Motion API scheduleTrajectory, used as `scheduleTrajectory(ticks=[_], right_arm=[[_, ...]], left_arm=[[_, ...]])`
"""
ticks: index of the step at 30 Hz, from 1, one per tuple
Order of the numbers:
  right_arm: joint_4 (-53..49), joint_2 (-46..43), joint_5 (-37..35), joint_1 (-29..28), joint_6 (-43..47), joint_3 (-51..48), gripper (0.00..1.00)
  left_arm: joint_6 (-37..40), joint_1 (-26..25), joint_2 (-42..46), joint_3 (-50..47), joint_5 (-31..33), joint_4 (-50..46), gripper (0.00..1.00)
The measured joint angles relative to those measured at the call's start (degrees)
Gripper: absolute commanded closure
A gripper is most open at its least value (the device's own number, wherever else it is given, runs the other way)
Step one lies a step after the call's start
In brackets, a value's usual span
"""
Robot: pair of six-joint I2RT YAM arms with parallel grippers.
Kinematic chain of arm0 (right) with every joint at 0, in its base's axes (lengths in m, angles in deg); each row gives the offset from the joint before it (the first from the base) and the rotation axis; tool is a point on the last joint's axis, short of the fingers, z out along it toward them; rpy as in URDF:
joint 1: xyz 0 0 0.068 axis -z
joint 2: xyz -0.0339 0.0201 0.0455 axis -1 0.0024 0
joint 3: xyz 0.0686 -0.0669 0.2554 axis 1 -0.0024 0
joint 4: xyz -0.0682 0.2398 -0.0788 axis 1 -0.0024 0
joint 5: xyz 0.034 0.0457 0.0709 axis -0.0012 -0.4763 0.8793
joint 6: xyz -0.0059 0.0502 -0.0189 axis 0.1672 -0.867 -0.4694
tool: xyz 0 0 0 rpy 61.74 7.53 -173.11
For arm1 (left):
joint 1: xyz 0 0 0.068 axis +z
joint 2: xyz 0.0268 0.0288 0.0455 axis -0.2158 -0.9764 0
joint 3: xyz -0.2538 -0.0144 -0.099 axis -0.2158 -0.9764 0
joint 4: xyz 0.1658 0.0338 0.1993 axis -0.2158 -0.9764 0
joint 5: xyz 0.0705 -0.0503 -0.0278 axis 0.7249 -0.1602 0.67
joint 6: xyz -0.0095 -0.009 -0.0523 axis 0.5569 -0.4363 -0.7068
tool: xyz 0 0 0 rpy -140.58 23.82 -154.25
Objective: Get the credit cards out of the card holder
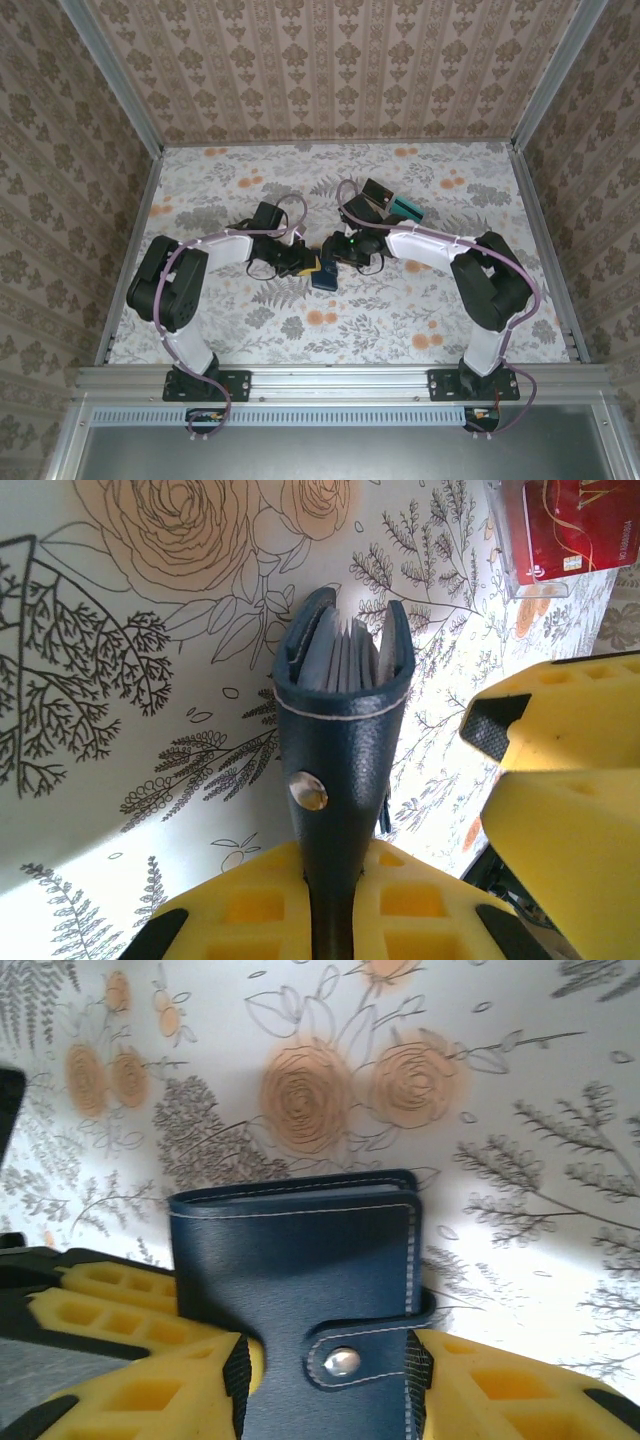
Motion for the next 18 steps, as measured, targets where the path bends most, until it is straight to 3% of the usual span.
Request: scheduleTrajectory(ticks=[18], right_arm=[[-4.61, 4.52, 0.72, -1.88, 0.04, 2.86, 0.65]], left_arm=[[-0.02, 0.0, 0.04, 0.0, 0.2, -0.24, 1.0]])
